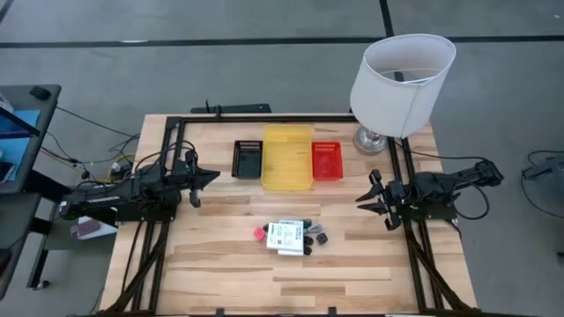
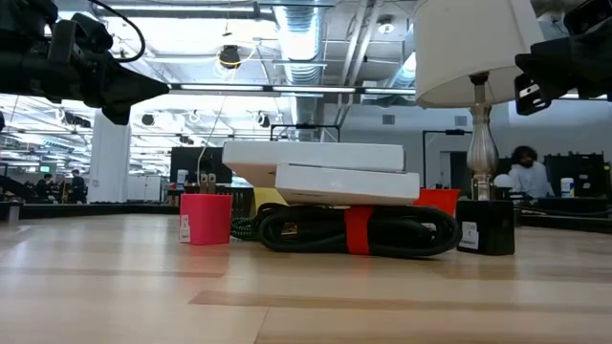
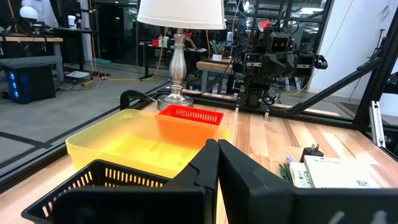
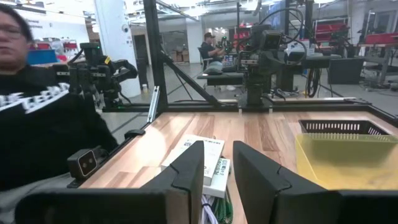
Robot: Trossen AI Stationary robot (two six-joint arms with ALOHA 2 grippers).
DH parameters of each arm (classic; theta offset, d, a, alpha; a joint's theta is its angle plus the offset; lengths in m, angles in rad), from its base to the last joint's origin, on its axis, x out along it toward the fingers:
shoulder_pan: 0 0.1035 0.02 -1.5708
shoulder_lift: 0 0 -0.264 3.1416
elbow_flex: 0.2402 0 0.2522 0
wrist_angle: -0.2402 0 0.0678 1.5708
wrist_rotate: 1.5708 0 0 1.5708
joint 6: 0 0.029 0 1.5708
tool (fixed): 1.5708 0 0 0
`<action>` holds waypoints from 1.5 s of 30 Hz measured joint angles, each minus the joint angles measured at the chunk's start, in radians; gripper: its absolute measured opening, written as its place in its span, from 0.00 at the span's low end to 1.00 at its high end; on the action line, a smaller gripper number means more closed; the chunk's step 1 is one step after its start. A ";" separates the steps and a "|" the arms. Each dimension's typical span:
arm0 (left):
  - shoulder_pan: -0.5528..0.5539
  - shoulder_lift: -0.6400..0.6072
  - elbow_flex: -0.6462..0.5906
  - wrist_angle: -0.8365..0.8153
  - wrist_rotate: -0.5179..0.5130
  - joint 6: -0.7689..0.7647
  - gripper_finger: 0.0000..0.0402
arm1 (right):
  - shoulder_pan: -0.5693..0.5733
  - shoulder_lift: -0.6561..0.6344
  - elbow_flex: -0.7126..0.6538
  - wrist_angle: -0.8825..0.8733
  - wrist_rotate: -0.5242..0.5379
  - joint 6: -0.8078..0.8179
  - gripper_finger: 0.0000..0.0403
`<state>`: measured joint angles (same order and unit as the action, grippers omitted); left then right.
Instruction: Pick and place items into bin
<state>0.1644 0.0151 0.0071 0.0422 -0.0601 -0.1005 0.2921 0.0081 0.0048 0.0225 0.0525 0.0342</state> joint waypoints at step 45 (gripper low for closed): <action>0.000 0.000 0.000 0.000 0.000 0.000 0.00 | 0.026 0.105 0.000 -0.002 -0.003 0.090 0.36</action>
<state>0.1642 0.0150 0.0067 0.0422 -0.0601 -0.1006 0.3182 0.1135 0.0044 0.0204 0.0498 0.1242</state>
